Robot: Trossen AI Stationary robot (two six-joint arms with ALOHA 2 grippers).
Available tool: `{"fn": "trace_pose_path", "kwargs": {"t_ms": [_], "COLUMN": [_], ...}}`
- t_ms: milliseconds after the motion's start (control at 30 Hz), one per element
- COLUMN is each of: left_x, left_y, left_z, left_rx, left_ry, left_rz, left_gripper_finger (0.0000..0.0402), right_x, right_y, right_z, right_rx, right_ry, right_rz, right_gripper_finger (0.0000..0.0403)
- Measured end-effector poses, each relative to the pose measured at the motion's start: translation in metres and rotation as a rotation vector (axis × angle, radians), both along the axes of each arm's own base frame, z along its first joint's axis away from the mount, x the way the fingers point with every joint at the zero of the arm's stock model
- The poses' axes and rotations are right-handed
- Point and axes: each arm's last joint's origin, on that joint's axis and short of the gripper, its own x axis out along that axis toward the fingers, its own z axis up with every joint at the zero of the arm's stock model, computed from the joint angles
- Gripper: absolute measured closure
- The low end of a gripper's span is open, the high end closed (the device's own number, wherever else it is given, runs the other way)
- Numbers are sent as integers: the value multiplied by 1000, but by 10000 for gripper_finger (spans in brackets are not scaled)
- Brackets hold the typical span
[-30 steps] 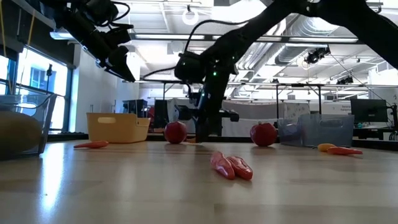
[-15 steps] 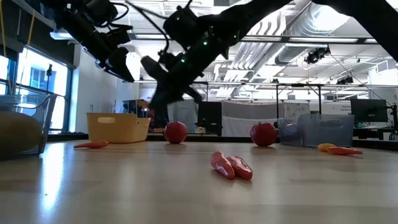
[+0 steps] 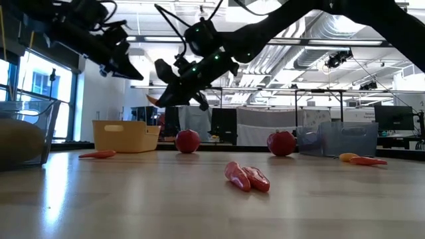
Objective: Sort produce into baskets
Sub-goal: Put the chili pepper into the orange bin
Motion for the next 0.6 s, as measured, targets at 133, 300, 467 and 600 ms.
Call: {"fn": "trace_pose_path", "kwargs": {"t_ms": [133,300,467,600], "left_x": [-12,-23,-29,-30], "left_y": [-9,-19,-25,-27], "left_z": [5,14,19,19], "left_rx": [35,68,92,87], "left_ry": [-74,-129,-155,-150], "left_rz": [-2,3,3,4], "left_gripper_finger": [401,401,401,401], "right_x": [13,35,55,64], "right_y": [-5,-18,-27,-30], "right_z": [2,-1,-8,-16], "right_rx": [-18,-20,-1,9], "right_ry": [-23,27,79,128], "right_rz": [35,42,62,69], "right_gripper_finger": [403,403,403,393]}}
